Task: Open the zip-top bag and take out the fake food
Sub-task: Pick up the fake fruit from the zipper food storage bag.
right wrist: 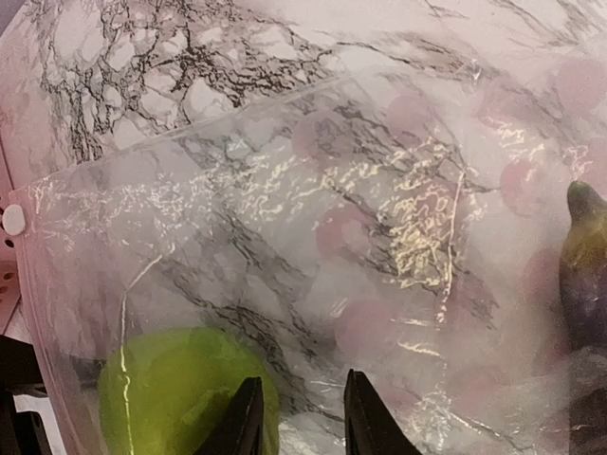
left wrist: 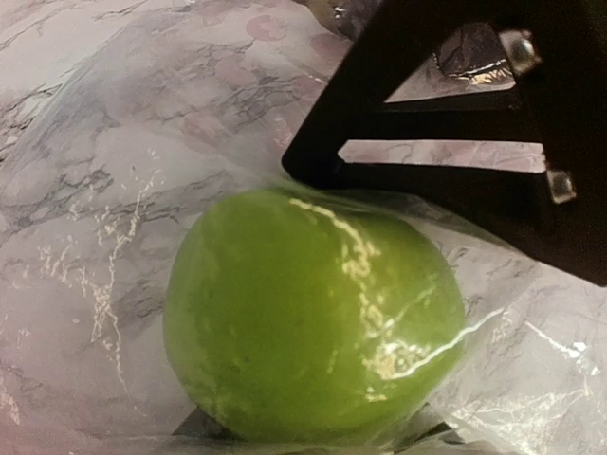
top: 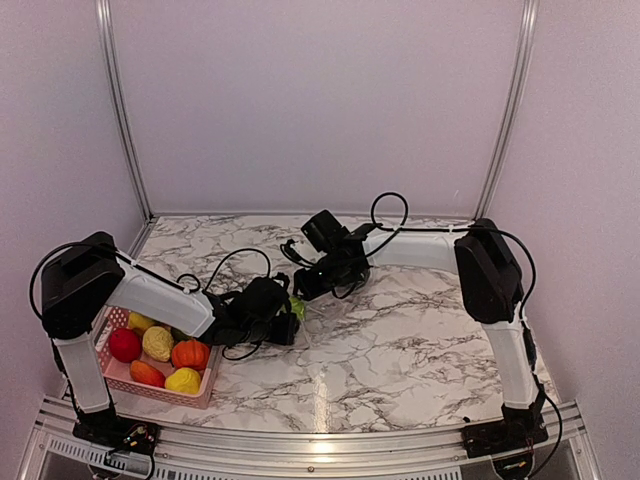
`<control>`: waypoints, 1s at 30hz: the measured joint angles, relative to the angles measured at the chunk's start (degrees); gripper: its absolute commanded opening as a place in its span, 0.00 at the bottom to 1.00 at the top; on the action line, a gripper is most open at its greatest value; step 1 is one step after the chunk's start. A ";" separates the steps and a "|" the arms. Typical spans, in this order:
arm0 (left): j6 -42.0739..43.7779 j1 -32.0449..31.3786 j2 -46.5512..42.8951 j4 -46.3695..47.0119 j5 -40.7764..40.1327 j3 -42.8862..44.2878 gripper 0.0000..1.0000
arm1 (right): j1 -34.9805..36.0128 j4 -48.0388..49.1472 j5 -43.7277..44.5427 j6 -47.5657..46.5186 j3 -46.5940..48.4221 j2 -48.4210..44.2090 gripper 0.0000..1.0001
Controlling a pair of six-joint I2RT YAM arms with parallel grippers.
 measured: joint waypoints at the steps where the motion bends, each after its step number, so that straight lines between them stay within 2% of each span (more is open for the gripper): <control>1: 0.02 0.00 0.00 -0.09 0.00 0.02 0.45 | 0.00 0.15 0.00 -0.02 -0.07 0.00 0.28; 6: 0.35 -0.02 0.00 -0.72 0.11 0.20 0.30 | 0.00 0.68 0.15 -0.02 -0.35 0.00 0.30; 9: 0.35 -0.02 -0.02 -1.29 0.20 0.46 0.27 | 0.00 0.74 0.57 0.22 -0.37 0.00 0.33; 15: -0.37 0.00 -1.07 -4.35 2.25 1.07 0.25 | -0.07 1.90 1.88 1.90 -2.03 -0.07 0.37; 30: -5.57 0.00 -8.15 -17.68 13.62 1.07 0.25 | -3.08 7.52 3.43 7.61 -7.98 -1.88 0.39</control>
